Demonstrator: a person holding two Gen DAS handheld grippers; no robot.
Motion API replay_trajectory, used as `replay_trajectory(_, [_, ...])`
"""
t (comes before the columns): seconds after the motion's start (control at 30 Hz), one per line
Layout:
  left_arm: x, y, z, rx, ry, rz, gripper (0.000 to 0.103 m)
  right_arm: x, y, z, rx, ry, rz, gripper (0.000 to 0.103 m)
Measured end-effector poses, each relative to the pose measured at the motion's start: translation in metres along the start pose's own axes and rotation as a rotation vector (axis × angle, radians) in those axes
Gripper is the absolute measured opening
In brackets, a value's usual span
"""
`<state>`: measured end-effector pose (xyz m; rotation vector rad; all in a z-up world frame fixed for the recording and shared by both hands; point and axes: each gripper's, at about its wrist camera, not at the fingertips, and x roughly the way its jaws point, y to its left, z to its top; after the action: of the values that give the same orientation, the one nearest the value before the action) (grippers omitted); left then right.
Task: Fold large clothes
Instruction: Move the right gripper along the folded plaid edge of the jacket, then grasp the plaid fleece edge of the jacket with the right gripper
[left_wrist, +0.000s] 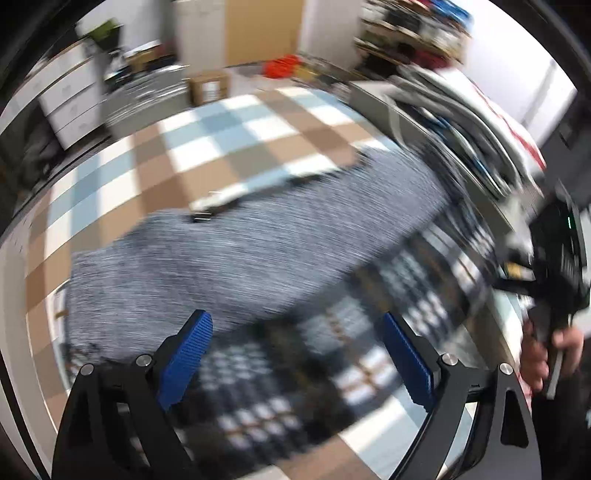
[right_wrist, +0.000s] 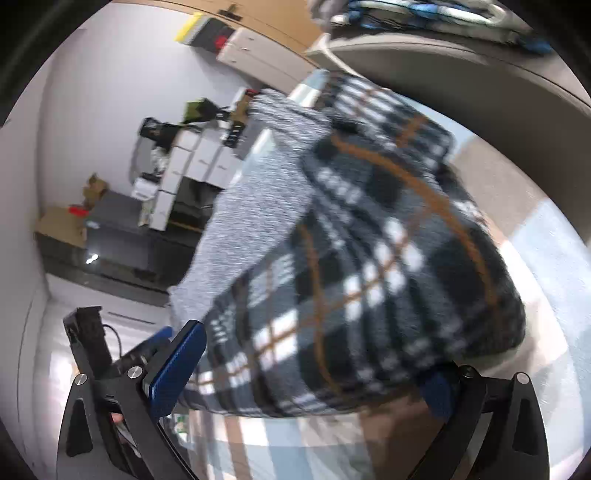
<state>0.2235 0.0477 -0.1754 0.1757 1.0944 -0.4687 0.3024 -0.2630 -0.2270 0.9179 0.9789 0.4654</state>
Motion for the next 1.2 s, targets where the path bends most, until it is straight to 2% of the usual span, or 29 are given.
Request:
replay_trajectory(0.07, [0.0, -0.014, 0.002, 0.048, -0.001, -0.012, 0.09, -0.005, 0.003, 0.0, 0.007, -0.027, 0.075, 0.103])
replay_trajectory(0.1, [0.0, -0.02, 0.004, 0.071, -0.017, -0.009, 0.09, -0.007, 0.003, 0.001, 0.015, -0.041, 0.082, 0.103])
replay_trajectory(0.2, [0.012, -0.029, 0.011, 0.092, -0.004, 0.0, 0.09, -0.005, 0.001, 0.0, 0.029, -0.044, 0.025, 0.103])
replay_trajectory(0.33, [0.034, -0.027, 0.013, 0.054, 0.036, -0.01, 0.09, 0.006, 0.014, -0.007, -0.051, -0.033, -0.142, 0.103])
replay_trajectory(0.37, [0.04, -0.024, 0.013, 0.051, 0.045, -0.006, 0.09, 0.01, 0.015, -0.007, -0.051, -0.007, -0.166, 0.103])
replay_trajectory(0.4, [0.044, -0.024, 0.013, 0.06, 0.05, 0.001, 0.09, 0.014, 0.014, -0.008, -0.025, 0.025, -0.15, 0.103])
replay_trajectory(0.47, [0.047, -0.026, 0.011, 0.086, 0.054, 0.01, 0.09, 0.023, 0.005, -0.007, 0.096, 0.114, 0.008, 0.103])
replay_trajectory(0.5, [0.048, -0.028, 0.01, 0.097, 0.054, 0.016, 0.09, 0.025, 0.001, -0.007, 0.131, 0.136, 0.038, 0.103])
replay_trajectory(0.63, [0.053, -0.037, 0.008, 0.149, 0.074, 0.065, 0.09, 0.021, -0.007, 0.007, 0.146, 0.078, -0.007, 0.101])
replay_trajectory(0.73, [0.056, -0.039, 0.006, 0.145, 0.074, 0.066, 0.09, 0.022, -0.01, 0.013, 0.153, 0.039, 0.001, 0.1])
replay_trajectory(0.77, [0.056, -0.039, 0.006, 0.141, 0.071, 0.064, 0.09, 0.024, -0.007, 0.013, 0.134, 0.027, -0.016, 0.097])
replay_trajectory(0.8, [0.054, -0.04, 0.004, 0.14, 0.068, 0.064, 0.09, 0.025, -0.004, 0.011, 0.114, 0.014, -0.038, 0.086])
replay_trajectory(0.83, [0.054, -0.04, 0.004, 0.144, 0.067, 0.065, 0.09, 0.024, -0.001, 0.01, 0.091, 0.0, -0.062, 0.069])
replay_trajectory(0.87, [0.054, -0.041, 0.003, 0.152, 0.067, 0.062, 0.09, 0.022, 0.002, 0.008, 0.053, -0.027, -0.092, 0.061])
replay_trajectory(0.9, [0.054, -0.042, 0.002, 0.154, 0.065, 0.055, 0.09, 0.019, 0.005, 0.007, 0.032, -0.048, -0.105, 0.043])
replay_trajectory(0.93, [0.054, -0.043, 0.001, 0.154, 0.066, 0.048, 0.09, 0.014, 0.006, 0.006, 0.001, -0.079, -0.106, 0.035])
replay_trajectory(1.0, [0.055, -0.043, 0.001, 0.151, 0.073, 0.031, 0.09, 0.005, 0.012, 0.004, -0.06, -0.123, -0.107, 0.03])
replay_trajectory(1.2, [0.057, -0.048, 0.003, 0.132, 0.086, 0.026, 0.091, 0.0, 0.064, -0.009, -0.39, -0.189, -0.259, 0.026])
